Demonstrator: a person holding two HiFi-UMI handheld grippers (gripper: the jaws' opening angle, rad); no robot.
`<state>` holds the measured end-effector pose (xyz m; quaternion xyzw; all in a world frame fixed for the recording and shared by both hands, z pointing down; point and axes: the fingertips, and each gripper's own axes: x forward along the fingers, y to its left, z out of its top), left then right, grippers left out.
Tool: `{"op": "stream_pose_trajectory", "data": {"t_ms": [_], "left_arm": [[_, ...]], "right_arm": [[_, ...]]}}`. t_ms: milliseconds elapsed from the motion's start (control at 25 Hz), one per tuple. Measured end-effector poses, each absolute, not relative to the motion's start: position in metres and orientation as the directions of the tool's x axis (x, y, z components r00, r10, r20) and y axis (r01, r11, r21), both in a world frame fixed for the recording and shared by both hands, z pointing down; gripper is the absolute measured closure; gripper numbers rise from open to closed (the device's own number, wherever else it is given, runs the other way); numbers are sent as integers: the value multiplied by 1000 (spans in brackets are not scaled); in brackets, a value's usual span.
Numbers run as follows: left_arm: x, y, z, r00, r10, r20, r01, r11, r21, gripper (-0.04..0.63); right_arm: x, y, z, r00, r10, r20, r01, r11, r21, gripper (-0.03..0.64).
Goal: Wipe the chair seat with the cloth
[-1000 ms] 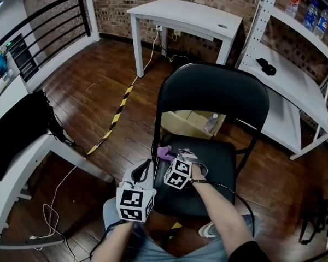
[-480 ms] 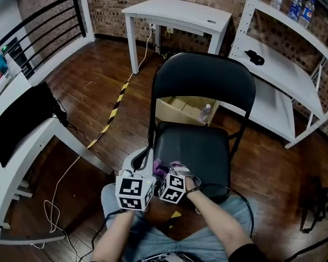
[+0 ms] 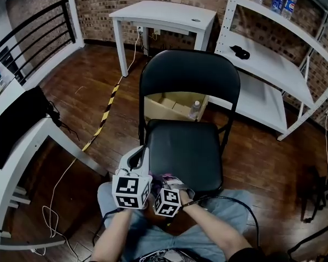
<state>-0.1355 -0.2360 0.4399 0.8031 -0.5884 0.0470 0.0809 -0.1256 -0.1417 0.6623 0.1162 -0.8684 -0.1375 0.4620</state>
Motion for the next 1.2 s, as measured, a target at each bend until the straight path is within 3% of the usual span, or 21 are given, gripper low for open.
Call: {"op": "stream_pose_trajectory", "data": {"t_ms": [400,760,1200], "left_arm": [[-119,-256,431,334,-931,150,-943,-328,64,591],[-105,-294,428,353,-924,143,-935,-345,80,590],[-75,-318,451,432,-878,207,-902,-425,77,589]], "right_arm": [[-112,-192,613,-602,-411,685,-153,901,407,505],[-66,-352,583,-504,-561,657,-282,826,489,505],[-45,-463,635,-356,-579,733,-297,814,499,505]]}}
